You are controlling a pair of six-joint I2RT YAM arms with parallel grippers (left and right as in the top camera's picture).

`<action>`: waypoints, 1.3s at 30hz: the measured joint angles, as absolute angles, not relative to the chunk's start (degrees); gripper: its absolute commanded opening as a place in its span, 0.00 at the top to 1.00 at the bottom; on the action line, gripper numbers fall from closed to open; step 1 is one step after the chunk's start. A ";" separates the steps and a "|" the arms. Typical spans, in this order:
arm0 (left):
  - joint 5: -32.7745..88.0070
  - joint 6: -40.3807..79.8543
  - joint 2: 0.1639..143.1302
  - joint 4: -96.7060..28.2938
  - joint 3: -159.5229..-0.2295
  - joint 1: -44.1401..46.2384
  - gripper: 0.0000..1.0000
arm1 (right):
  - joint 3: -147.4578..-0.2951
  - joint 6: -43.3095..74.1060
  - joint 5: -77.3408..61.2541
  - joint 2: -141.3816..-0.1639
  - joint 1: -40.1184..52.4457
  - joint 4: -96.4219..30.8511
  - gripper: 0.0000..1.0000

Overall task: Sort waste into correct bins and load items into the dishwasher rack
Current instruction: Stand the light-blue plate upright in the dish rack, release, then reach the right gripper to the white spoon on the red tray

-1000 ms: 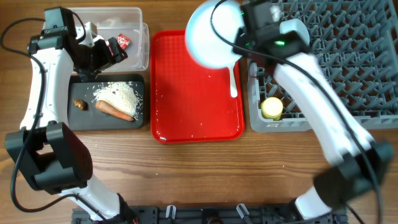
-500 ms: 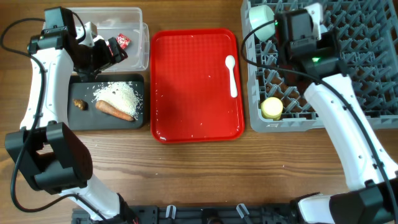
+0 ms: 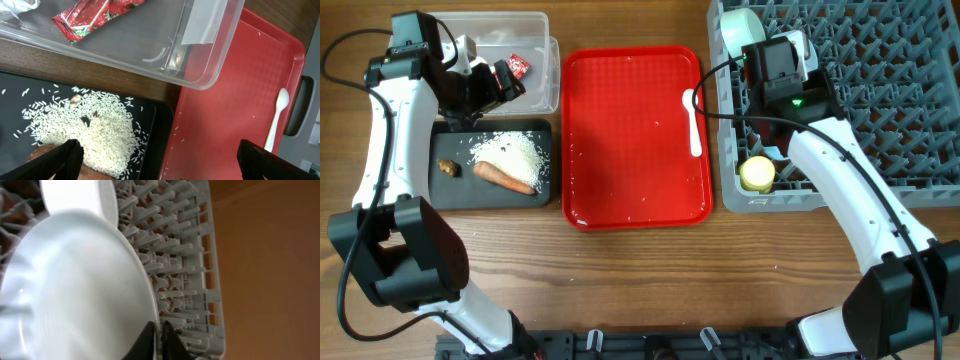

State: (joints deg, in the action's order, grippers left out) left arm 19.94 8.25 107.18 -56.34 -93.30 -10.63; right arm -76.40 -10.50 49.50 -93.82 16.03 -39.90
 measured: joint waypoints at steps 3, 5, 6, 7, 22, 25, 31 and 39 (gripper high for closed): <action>19.94 8.25 107.18 -56.34 -93.30 -10.63 0.00 | -76.40 -10.55 48.45 -93.82 16.05 -38.02 0.53; 19.94 8.25 107.18 -56.31 -93.30 -10.63 0.00 | -76.29 -10.55 48.01 -93.82 16.05 -35.05 0.39; 19.94 8.25 107.18 -56.34 -93.30 -10.63 0.00 | -76.29 -10.66 47.99 -93.82 16.05 -34.11 0.37; 19.94 8.25 107.18 -56.36 -93.30 -10.63 0.00 | -76.31 -10.59 47.51 -93.82 16.08 -34.02 0.32; 19.94 8.25 107.18 -56.34 -93.30 -10.63 0.00 | -80.42 8.27 -12.34 -100.97 21.91 -14.94 0.11; 19.94 8.25 107.18 -56.36 -93.30 -10.63 0.00 | -86.50 12.38 -4.60 -113.32 23.03 -25.19 0.11; 19.92 8.25 107.18 -56.36 -93.30 -10.63 0.00 | -113.86 14.04 -0.14 -121.64 23.11 -46.92 0.00; 19.94 8.25 107.18 -56.34 -93.30 -10.63 0.00 | -113.71 18.02 -1.85 -133.69 23.79 -49.36 0.11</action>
State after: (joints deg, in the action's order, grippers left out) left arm 19.94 8.25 107.18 -56.34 -93.30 -10.63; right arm -113.71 18.02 -1.85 -133.69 23.79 -49.36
